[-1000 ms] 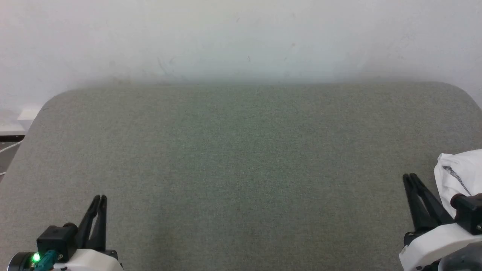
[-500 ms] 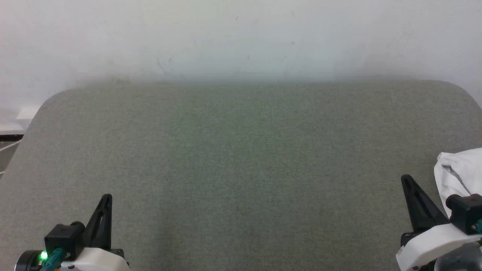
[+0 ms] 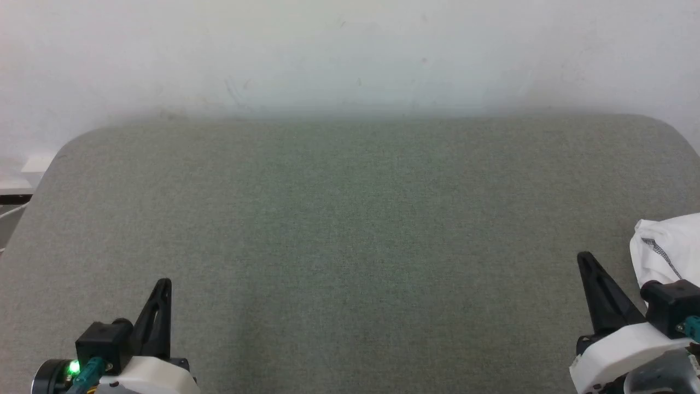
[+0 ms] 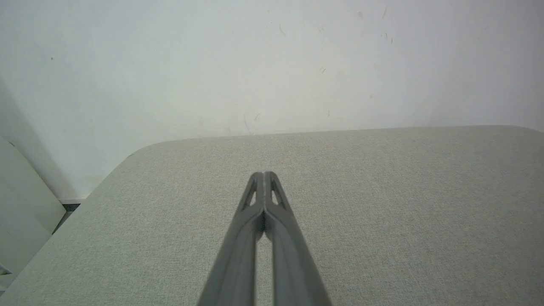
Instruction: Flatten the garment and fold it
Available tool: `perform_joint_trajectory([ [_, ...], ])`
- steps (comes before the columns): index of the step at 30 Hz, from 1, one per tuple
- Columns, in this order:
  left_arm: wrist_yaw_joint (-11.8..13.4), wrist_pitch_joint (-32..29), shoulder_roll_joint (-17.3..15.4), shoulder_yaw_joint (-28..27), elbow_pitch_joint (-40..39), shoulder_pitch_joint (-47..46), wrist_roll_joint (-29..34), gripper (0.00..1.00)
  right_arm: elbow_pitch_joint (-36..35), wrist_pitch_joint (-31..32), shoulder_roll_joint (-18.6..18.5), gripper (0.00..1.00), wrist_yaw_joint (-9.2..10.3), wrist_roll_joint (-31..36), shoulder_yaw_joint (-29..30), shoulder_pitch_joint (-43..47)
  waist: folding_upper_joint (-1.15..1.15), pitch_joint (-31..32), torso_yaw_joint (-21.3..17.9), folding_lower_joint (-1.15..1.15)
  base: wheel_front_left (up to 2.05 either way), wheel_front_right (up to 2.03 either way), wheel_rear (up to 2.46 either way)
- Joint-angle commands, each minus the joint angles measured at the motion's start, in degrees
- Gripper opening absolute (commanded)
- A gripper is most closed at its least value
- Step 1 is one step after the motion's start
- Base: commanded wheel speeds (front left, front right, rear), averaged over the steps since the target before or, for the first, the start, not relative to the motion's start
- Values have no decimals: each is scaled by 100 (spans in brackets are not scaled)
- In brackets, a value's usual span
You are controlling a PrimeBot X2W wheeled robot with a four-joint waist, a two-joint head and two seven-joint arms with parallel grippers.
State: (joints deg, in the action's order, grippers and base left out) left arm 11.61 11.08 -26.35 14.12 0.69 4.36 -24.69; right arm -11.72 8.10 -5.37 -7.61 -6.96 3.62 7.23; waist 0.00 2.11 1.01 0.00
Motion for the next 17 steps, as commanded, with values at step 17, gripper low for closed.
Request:
perform_joint_trajectory([
  [17,-231,-210,446,-279,-19,-143,475,0,229,-171,62,0,4,158,-70,-183,0,-36,-17,0,0,0,0],
])
